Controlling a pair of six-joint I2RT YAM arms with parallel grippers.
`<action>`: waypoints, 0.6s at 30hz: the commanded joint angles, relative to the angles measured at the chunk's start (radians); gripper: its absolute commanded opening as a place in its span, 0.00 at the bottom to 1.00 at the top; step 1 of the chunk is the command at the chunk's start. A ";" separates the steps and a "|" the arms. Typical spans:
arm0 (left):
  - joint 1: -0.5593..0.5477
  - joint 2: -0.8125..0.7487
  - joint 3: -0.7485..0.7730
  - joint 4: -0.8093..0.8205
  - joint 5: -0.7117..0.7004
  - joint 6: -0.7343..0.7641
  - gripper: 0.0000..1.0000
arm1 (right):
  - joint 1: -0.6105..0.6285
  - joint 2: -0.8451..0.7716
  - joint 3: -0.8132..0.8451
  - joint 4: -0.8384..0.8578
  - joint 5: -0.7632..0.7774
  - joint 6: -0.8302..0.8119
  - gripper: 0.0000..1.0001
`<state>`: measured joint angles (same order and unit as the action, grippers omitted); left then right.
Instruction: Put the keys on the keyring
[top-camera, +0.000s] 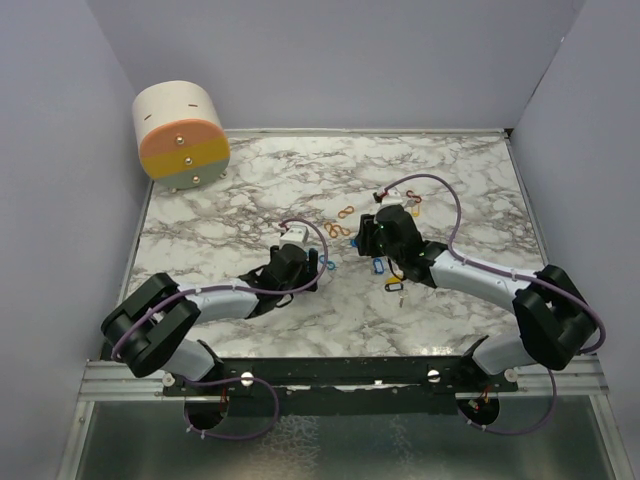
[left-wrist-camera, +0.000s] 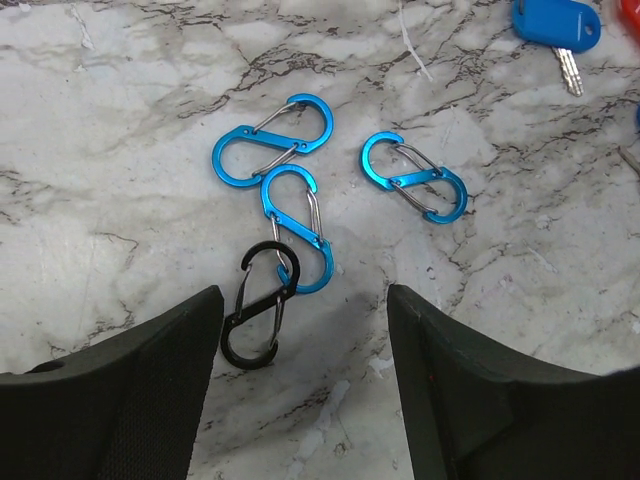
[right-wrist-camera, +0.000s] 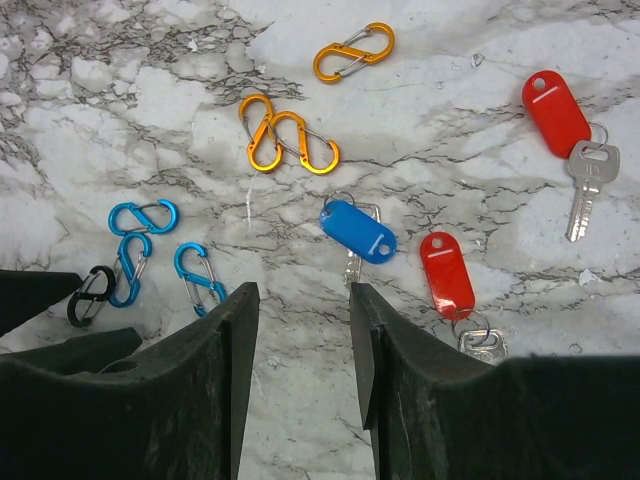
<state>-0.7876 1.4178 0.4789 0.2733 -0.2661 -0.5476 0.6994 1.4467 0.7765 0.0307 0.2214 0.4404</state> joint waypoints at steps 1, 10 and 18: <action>-0.005 0.066 0.010 -0.091 -0.043 -0.002 0.66 | 0.006 -0.039 -0.014 0.030 0.035 -0.008 0.41; -0.012 0.088 0.023 -0.132 -0.058 -0.005 0.55 | 0.006 -0.043 -0.017 0.032 0.043 -0.012 0.41; -0.025 0.054 0.011 -0.177 -0.056 -0.020 0.55 | 0.006 -0.034 -0.013 0.033 0.040 -0.012 0.41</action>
<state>-0.7994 1.4696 0.5205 0.2535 -0.3313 -0.5407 0.6994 1.4254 0.7708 0.0307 0.2317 0.4397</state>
